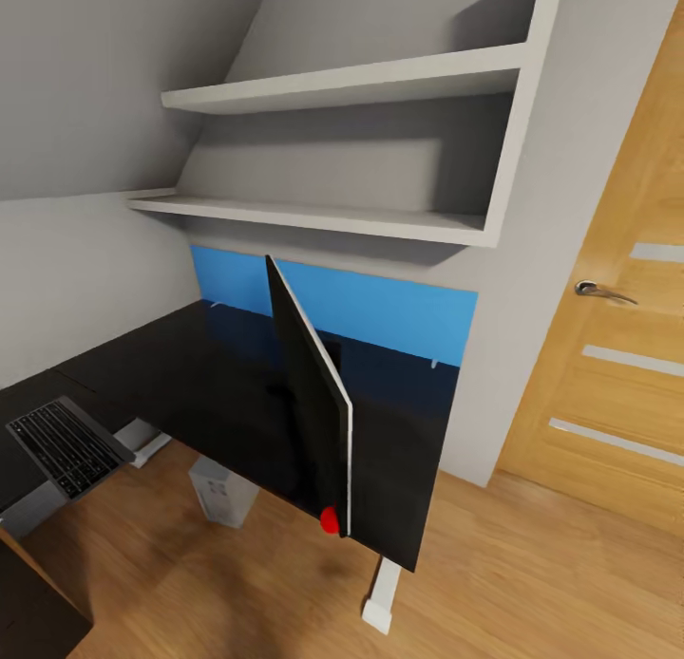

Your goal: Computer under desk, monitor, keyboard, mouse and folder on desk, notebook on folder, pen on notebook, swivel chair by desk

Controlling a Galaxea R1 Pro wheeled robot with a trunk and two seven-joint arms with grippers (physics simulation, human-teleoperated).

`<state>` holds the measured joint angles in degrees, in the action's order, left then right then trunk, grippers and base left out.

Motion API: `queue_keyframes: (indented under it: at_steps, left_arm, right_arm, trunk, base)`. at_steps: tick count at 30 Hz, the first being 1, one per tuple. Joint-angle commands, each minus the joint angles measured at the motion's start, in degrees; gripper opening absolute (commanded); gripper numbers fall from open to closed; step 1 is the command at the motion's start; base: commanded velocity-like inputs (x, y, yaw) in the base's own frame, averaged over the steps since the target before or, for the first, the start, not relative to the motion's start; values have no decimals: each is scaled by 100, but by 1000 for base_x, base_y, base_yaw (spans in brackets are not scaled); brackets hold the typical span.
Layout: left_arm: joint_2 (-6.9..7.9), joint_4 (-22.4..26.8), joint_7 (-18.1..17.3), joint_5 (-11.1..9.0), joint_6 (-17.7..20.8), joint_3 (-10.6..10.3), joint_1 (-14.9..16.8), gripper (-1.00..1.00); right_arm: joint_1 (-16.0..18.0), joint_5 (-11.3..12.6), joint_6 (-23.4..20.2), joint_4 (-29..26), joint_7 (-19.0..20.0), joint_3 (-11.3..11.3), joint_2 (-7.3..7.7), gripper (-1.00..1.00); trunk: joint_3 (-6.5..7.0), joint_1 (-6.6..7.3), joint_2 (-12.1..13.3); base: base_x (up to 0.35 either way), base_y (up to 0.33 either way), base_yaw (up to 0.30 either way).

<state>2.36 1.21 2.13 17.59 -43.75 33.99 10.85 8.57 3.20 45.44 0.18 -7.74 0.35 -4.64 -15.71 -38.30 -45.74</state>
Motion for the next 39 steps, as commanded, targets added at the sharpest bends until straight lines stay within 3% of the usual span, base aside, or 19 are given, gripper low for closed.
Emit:
queue_keyframes:
  at_steps: [1, 10, 20, 39]
  left_arm:
    - [1, -7, 23, 60, -20, 37, 5, 100]
    - [1, -7, 24, 61, -12, 32, 5, 100]
    - [1, -7, 14, 66, -11, 32, 5, 100]
    - [1, -7, 15, 68, 3, 30, 5, 100]
  right_arm:
    - [4, 31, 18, -1, 3, 8, -2, 100]
    - [4, 31, 18, -16, 3, 9, -2, 100]
    - [4, 31, 18, -18, 3, 9, -2, 100]
    - [4, 23, 18, -18, 10, 18, -2, 100]
  trunk:
    - [-7, -1, -6]
    - [-7, -1, -6]
    - [-8, -1, -6]
    - [-10, -1, -6]
  base:
    - [0, -21, 0]
    - [0, -127, 29]
    - [0, -208, 196]
    - [0, -16, 45]
